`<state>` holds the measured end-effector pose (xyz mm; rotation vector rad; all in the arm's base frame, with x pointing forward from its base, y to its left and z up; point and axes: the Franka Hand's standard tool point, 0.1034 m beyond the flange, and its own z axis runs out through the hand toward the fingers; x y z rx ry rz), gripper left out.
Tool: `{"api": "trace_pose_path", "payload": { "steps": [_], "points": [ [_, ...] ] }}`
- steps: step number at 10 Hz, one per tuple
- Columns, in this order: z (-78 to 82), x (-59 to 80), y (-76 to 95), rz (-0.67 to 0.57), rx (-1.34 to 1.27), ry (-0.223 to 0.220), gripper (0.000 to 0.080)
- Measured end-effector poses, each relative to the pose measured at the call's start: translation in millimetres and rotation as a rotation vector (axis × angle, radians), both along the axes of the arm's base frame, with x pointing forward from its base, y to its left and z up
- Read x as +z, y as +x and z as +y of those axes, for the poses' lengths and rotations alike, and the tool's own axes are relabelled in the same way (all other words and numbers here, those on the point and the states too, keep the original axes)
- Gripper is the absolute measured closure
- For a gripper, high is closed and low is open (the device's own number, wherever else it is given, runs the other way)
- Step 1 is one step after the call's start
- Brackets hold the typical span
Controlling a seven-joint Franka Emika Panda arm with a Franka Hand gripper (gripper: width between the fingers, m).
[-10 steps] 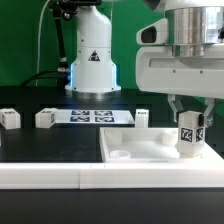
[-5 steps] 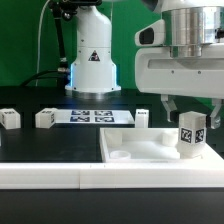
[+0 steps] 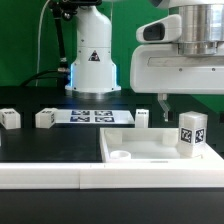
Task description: Assemble one leg
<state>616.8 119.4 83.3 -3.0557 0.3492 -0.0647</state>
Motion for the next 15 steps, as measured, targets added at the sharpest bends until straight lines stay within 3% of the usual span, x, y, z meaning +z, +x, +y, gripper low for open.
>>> {"api": "trace_pose_path", "payload": {
  "steps": [8, 9, 10, 11, 12, 15],
  "points": [
    [-1.9, -0.6, -0.4, -0.030, 0.548, -0.031, 0.0150],
    [-1.8, -0.8, -0.5, -0.030, 0.540, -0.031, 0.0247],
    [-2.0, -0.8, -0.5, -0.030, 0.539, -0.031, 0.0395],
    [-1.9, -0.8, -0.5, -0.029, 0.527, -0.029, 0.0395],
    [-1.9, -0.8, -0.5, -0.028, 0.506, -0.028, 0.0511],
    [-1.9, -1.1, -0.5, -0.020, 0.372, -0.017, 0.0511]
  ]
}}
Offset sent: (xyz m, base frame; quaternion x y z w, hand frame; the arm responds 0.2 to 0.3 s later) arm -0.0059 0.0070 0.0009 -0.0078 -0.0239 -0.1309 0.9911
